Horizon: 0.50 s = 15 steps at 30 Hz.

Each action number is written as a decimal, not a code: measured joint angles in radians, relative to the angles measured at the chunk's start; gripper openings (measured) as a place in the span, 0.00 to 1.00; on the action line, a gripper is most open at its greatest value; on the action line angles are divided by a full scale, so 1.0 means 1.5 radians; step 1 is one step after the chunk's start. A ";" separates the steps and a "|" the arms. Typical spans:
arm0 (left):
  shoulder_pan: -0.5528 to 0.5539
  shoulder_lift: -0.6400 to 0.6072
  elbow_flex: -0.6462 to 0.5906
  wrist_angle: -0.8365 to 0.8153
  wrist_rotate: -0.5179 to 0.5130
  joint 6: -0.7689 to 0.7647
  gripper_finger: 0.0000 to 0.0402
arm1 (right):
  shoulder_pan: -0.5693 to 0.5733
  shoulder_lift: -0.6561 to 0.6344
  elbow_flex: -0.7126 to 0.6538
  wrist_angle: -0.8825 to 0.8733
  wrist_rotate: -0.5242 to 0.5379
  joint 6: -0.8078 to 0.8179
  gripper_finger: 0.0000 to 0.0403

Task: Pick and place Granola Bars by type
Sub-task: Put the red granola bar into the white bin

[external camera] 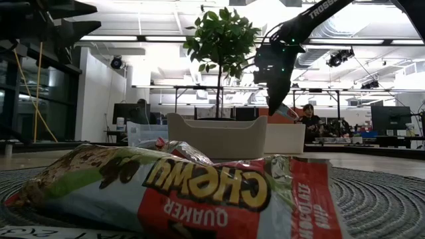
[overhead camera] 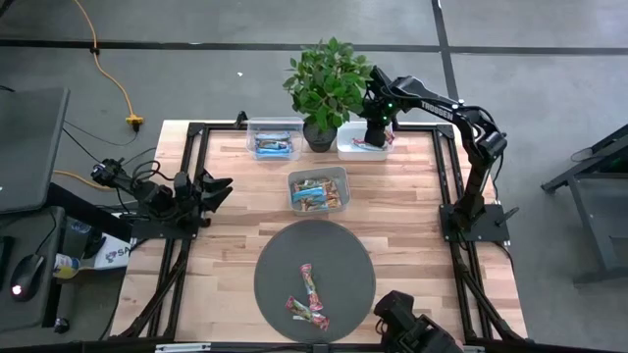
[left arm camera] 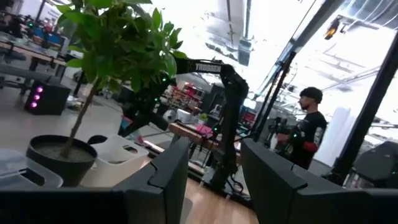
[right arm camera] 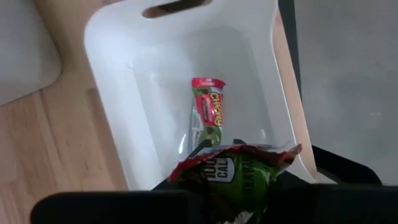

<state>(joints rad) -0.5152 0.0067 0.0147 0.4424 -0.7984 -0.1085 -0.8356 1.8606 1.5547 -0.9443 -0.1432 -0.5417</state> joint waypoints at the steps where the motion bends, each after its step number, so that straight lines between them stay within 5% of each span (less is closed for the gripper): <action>1: 0.000 0.000 0.000 -0.001 -0.001 0.000 0.36 | 0.000 0.000 0.000 0.000 0.005 0.002 0.12; 15: 0.000 0.000 -0.001 -0.003 -0.002 -0.006 0.36 | 0.000 0.000 0.000 0.004 0.027 0.029 0.27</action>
<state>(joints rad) -0.5152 0.0071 0.0135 0.4385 -0.8009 -0.1169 -0.8356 1.8606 1.5547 -0.9386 -0.1031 -0.4989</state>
